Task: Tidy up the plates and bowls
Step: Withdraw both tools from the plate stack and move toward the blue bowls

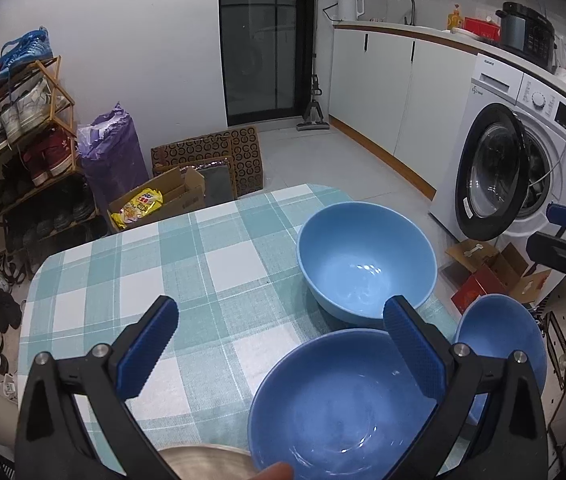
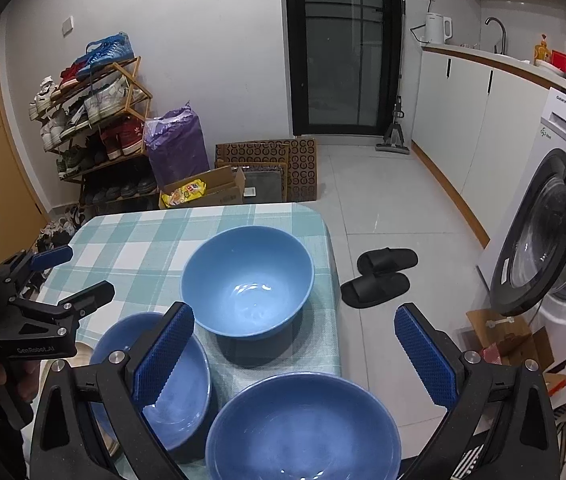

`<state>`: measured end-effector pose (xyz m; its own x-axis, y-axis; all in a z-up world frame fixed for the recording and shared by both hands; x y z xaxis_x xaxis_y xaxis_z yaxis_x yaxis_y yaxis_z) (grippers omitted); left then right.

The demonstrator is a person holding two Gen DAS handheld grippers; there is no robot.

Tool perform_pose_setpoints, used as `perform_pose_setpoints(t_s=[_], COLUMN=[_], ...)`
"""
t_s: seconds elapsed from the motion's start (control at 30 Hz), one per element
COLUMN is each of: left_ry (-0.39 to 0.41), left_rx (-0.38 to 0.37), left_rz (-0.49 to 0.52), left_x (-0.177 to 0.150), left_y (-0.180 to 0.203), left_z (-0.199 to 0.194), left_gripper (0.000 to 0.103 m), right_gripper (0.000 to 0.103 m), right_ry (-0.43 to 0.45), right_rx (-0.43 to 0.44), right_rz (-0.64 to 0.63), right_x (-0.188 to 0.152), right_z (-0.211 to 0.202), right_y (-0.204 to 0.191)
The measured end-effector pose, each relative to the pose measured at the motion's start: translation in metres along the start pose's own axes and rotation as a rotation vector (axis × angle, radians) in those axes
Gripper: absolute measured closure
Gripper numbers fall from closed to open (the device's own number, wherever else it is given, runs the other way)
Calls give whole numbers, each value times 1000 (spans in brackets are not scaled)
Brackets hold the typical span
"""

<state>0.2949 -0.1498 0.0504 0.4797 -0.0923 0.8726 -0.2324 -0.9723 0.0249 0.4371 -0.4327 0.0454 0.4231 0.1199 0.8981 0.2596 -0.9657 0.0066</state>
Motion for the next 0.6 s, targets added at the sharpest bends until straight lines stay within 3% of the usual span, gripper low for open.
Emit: perform_pose_setpoints(t_s=[0.6], left_ry=[-35], left_rx=[-3], left_rz=[-8], left_x=[5], left_y=[4], left_z=[44], left_gripper=[0], right_gripper=[1], right_ry=[-64], right_rx=[-3], right_rz=[41], right_x=[-6], right_z=[53], right_y=[13])
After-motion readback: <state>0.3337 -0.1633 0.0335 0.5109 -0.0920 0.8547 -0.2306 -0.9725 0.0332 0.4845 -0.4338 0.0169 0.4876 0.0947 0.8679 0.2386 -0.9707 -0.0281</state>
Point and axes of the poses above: each gripper's, at about its wrist camera, not at the fingertips, and z roughly the way its jaws point, y to its right, x to its top, the point moved 2 cm from there along z, roughly the way its jaws point, and after that the axes turned 15 degrees about y, right-handed, at the moved point
